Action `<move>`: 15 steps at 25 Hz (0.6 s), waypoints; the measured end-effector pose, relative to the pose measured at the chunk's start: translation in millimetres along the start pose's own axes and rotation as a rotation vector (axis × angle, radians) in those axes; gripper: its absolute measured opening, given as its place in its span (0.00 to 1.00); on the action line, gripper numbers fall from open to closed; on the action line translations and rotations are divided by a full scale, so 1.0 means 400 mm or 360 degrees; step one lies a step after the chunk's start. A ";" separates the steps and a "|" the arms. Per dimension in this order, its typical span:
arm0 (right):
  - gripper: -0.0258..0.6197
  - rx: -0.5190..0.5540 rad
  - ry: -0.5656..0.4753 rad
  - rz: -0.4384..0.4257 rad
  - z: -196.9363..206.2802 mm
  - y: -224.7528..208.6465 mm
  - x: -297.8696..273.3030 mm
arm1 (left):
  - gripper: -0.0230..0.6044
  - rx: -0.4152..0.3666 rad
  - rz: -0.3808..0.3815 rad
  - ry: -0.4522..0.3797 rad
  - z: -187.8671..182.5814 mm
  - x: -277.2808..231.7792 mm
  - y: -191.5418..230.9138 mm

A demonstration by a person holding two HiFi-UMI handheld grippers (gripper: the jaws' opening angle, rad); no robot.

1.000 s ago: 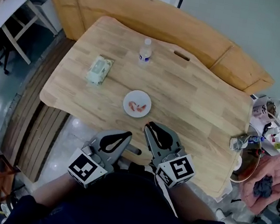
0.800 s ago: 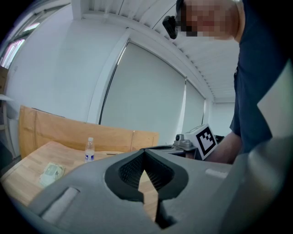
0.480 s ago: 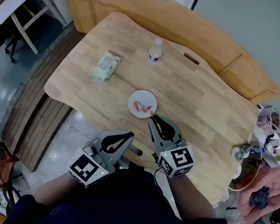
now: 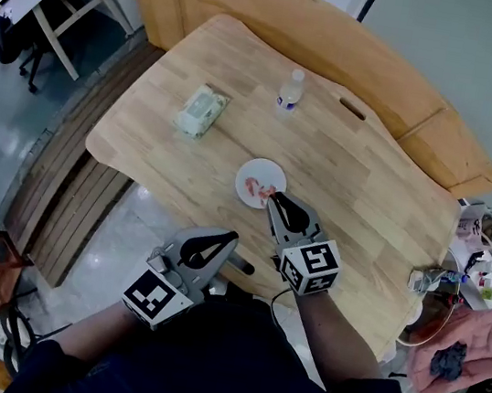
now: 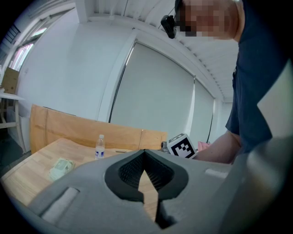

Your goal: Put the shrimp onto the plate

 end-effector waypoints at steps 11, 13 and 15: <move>0.13 0.0084 0.0165 0.0012 0.079 -0.054 -0.084 | 0.04 0.0011 -0.0027 0.0021 0.011 0.004 0.021; 0.13 0.0098 0.0199 0.0019 0.098 -0.064 -0.098 | 0.04 0.0013 -0.0025 0.0026 0.012 0.004 0.023; 0.13 0.0109 0.0231 0.0025 0.118 -0.075 -0.111 | 0.04 0.0016 -0.0026 0.0031 0.013 0.003 0.025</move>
Point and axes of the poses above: the fingertips, and each gripper's own axes: x backward along the fingers, y to its left, z out of its underside, the point moved 8 cm from there along x, backward along the fingers, and after that the axes turned 7 degrees about -y, right-handed, at the moved point
